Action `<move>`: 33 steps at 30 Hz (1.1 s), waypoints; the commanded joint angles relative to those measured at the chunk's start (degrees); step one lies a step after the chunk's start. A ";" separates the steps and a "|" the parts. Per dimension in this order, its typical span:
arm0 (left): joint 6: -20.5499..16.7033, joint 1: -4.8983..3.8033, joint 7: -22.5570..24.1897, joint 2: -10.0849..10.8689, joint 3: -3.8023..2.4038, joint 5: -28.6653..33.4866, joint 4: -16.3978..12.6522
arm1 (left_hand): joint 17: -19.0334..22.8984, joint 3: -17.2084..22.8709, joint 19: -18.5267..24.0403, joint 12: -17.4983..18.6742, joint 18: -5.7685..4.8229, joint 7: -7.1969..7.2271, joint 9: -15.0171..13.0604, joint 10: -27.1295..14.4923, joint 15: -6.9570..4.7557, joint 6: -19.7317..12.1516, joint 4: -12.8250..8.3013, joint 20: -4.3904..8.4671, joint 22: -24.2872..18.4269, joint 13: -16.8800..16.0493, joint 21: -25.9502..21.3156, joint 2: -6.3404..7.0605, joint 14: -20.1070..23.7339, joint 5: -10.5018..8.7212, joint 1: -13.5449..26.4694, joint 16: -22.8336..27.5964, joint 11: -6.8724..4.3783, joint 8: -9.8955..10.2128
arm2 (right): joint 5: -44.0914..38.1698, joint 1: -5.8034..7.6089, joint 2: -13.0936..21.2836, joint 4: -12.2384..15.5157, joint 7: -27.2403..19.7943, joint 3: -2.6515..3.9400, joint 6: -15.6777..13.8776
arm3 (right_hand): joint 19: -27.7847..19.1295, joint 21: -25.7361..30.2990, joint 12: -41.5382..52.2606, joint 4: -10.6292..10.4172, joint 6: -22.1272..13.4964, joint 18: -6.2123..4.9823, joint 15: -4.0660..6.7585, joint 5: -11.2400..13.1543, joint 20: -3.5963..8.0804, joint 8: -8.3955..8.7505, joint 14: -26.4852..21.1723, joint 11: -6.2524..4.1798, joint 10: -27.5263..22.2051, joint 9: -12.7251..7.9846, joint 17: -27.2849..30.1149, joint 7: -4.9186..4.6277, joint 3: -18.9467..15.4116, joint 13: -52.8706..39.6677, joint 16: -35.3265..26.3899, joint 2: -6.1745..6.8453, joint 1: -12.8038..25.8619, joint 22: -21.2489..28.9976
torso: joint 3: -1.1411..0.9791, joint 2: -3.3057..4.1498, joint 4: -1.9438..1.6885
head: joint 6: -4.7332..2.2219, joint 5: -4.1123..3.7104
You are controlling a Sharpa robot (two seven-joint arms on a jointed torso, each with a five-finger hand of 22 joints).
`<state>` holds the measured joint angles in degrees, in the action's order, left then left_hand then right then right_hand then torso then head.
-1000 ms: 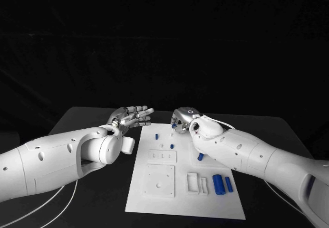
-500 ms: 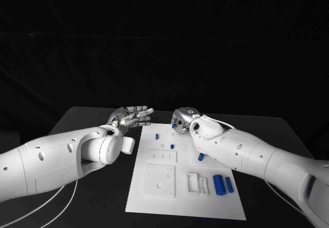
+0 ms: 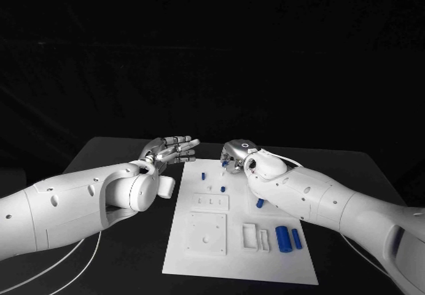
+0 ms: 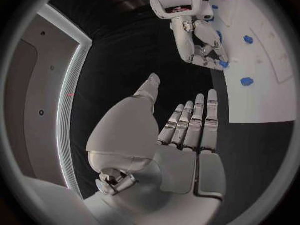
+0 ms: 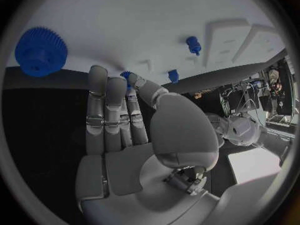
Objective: Assemble the parts on the task board
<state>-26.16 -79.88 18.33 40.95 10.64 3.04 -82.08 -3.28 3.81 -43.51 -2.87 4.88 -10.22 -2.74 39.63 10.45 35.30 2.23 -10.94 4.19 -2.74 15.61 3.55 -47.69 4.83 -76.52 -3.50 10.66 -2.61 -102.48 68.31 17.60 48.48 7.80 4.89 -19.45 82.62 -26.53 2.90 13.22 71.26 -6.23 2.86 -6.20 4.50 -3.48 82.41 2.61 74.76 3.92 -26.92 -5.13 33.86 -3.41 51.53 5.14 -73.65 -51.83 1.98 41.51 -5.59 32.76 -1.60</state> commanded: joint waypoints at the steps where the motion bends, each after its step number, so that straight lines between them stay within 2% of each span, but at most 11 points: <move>1: 0.17 -0.26 0.26 -0.13 -0.07 -0.30 -0.11 | 0.09 0.22 0.16 0.20 -0.13 -0.70 0.08 -0.38 0.11 -0.39 -0.02 0.00 -0.05 0.08 -0.30 0.56 0.23 -0.07 0.18 0.20 -0.17 -0.03 | -0.04 -0.18 -0.14 -0.39 -0.44 -0.17 2.58 | 0.18 0.38 0.43 0.12 -0.64 -0.81 -0.15 -0.43 -0.40 -0.10 0.03 -0.13 -0.65 -0.07 0.08 -0.18 -0.44 -0.03 -0.40 -0.30 0.05 -0.09 | 0.02 -0.03 0.10 | 0.09 0.05; 8: 0.13 -0.34 0.21 -0.13 -0.07 -0.30 -0.12 | 0.09 0.34 0.13 0.20 -0.14 -0.75 0.08 -0.55 0.13 -0.51 0.31 0.00 -0.06 0.09 -0.35 0.86 0.24 -0.10 -0.02 0.20 -0.13 -0.03 | 1.59 -0.18 -0.27 -0.95 -0.61 -0.23 1.54 | 0.20 2.02 0.46 -0.79 -7.65 -1.50 -2.05 -1.48 -2.06 -0.03 -0.05 2.37 -9.05 -0.34 0.64 -1.94 -2.59 0.07 -1.17 1.96 1.09 0.50 | 0.02 -0.02 0.10 | 0.02 0.08; 13: 0.12 -0.36 0.19 -0.11 -0.07 -0.30 -0.07 | 0.09 0.34 0.13 0.20 -0.14 -0.75 0.08 -0.55 0.13 -0.51 0.31 0.00 -0.06 0.09 -0.35 0.86 0.24 -0.10 -0.02 0.20 -0.13 -0.03 | 2.84 -0.18 -0.16 -1.10 -1.05 -0.24 -0.75 | 1.37 5.63 0.59 -3.24 -14.86 -2.81 -3.31 -3.07 -3.57 -0.03 -0.21 4.20 -18.07 -0.43 1.91 -3.03 -13.82 0.08 -2.67 3.65 -2.28 3.33 | 0.00 -0.03 0.14 | -0.05 0.06; 16: 0.12 -0.37 0.14 -0.09 -0.07 -0.30 0.04 | 0.09 0.45 0.09 0.21 -0.12 -0.76 0.10 -0.70 0.16 -0.75 0.62 0.02 -0.05 0.10 -0.35 0.94 0.20 -0.06 0.01 0.20 -0.10 -0.01 | 4.04 -0.17 0.51 -0.62 -1.34 -0.25 -2.29 | 2.24 7.49 0.20 -8.57 -16.10 -3.25 -3.50 -3.40 -3.90 0.07 -0.57 4.76 -24.30 -0.49 2.24 -2.51 -18.45 0.36 -2.81 5.19 -5.46 4.81 | 0.03 -0.02 0.11 | 0.06 0.23; 17: 0.12 -0.38 0.13 -0.08 -0.07 -0.30 0.08 | 0.09 0.46 0.07 0.21 -0.12 -0.76 0.10 -0.73 0.16 -0.76 0.62 0.02 -0.04 0.10 -0.34 0.94 0.20 -0.07 -0.01 0.20 -0.11 -0.01 | 4.39 -0.17 0.76 -0.37 -1.45 -0.25 -2.72 | 2.01 7.90 0.10 -10.10 -16.48 -3.31 -3.59 -3.02 -3.91 0.08 -1.04 5.11 -27.55 -0.49 2.38 -0.26 -20.01 0.45 -3.10 6.01 -4.84 5.08 | 0.05 -0.02 0.09 | 0.04 0.23; 18: 0.12 -0.39 0.12 -0.04 -0.07 -0.30 0.11 | 0.09 0.47 0.04 0.21 -0.11 -0.76 0.10 -0.77 0.16 -0.77 0.61 0.02 -0.04 0.10 -0.32 0.94 0.20 -0.08 -0.05 0.20 -0.11 -0.01 | 4.79 -0.17 1.12 0.01 -1.61 -0.25 -3.20 | 2.42 8.71 0.12 -15.89 -16.02 -3.67 -3.45 -2.73 -3.90 0.11 -1.22 5.34 -29.38 -0.49 2.49 0.05 -23.69 0.56 -3.21 6.94 -7.64 5.86 | 0.03 -0.07 0.11 | -0.06 0.19; 19: 0.11 -0.39 0.11 0.02 -0.07 -0.29 0.13 | 0.09 0.47 0.04 0.21 -0.11 -0.76 0.10 -0.77 0.16 -0.77 0.61 0.02 -0.04 0.10 -0.32 0.94 0.20 -0.08 -0.05 0.20 -0.11 -0.01 | 5.08 -0.17 1.45 0.38 -1.72 -0.25 -3.53 | 2.80 9.23 0.03 -18.82 -15.86 -3.59 -3.45 -2.76 -3.88 0.09 -1.22 5.34 -29.58 -0.47 2.51 -0.26 -24.63 0.56 -3.18 7.61 -9.16 6.39 | -0.02 -0.09 0.16 | -0.10 0.19; 21: 0.07 -0.40 0.13 0.16 -0.07 -0.28 0.18 | 0.09 0.47 0.04 0.21 -0.11 -0.76 0.10 -0.77 0.16 -0.77 0.61 0.02 -0.04 0.10 -0.32 0.94 0.20 -0.08 -0.05 0.20 -0.11 -0.01 | 5.60 -0.16 2.50 1.61 -1.77 -0.24 -4.26 | 3.13 9.74 -0.03 -20.83 -15.16 -3.62 -3.36 -3.26 -3.78 -0.01 -1.22 5.27 -29.22 -0.41 2.56 0.23 -25.25 0.54 -3.24 8.10 -10.04 6.90 | -0.09 -0.13 0.29 | -0.06 0.38; 24: -0.12 -0.41 0.27 0.37 -0.07 -0.26 0.23 | 0.08 0.50 -0.04 0.21 -0.07 -0.75 0.09 -0.65 0.15 -0.72 0.75 0.03 -0.05 0.09 -0.32 0.96 0.08 -0.07 -0.04 0.18 -0.12 -0.02 | 6.18 -0.11 4.56 4.12 -1.62 -0.14 -5.17 | 3.28 9.80 0.07 -20.56 -14.20 -3.53 -3.22 -4.16 -3.68 -0.04 -1.14 5.02 -26.68 -0.38 2.55 -0.32 -25.20 0.44 -3.23 7.69 -10.09 7.01 | -0.08 -0.12 0.44 | -0.04 0.53; 28: -0.26 -0.44 0.47 0.70 -0.06 -0.16 0.34 | 0.07 0.51 -0.11 0.20 -0.05 -0.75 0.08 -0.41 0.13 -0.48 0.70 0.04 -0.05 0.08 -0.29 0.89 -0.12 -0.01 -0.13 0.17 -0.13 -0.03 | 7.04 0.32 7.41 7.21 -1.46 0.38 -5.73 | 3.16 9.79 0.31 -16.86 -13.02 -2.97 -2.87 -3.87 -3.33 -0.05 -1.17 4.51 -20.57 -0.36 2.55 -0.94 -23.94 0.21 -3.41 6.74 -8.69 7.00 | -0.10 -0.18 0.63 | -0.36 0.51; 33: -0.15 -0.50 0.81 1.06 -0.06 -0.09 0.42 | 0.05 0.37 -0.17 0.16 -0.05 -0.68 0.05 0.27 0.07 0.09 0.43 0.05 -0.06 0.05 -0.31 0.60 -0.55 -0.02 -0.21 0.15 -0.19 -0.06 | 9.46 0.91 11.40 10.01 -2.15 2.87 -4.93 | 3.25 9.30 0.40 -11.48 -12.09 -2.04 -1.49 -4.34 -2.17 -0.05 -0.75 2.22 -9.37 -0.34 2.21 -2.01 -23.65 -0.07 -3.26 4.11 -5.16 6.33 | -0.14 -0.25 1.03 | -0.68 0.45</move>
<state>-26.27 -80.15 18.26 42.01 10.64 3.06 -81.60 -3.28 4.21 -43.51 -2.87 4.88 -10.05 -2.70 39.45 10.56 35.05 2.63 -10.94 4.19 -2.70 15.61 4.00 -47.80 4.83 -76.52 -3.50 10.43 -2.61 -95.63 69.11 28.23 57.97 6.58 7.47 -23.75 84.06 -16.97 3.25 1.18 58.92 -9.28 0.96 -10.23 1.87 -3.66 81.59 5.27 63.64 3.51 -24.55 -7.06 10.16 -3.41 48.16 9.41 -79.45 -45.37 1.87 41.31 -4.83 32.27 -1.13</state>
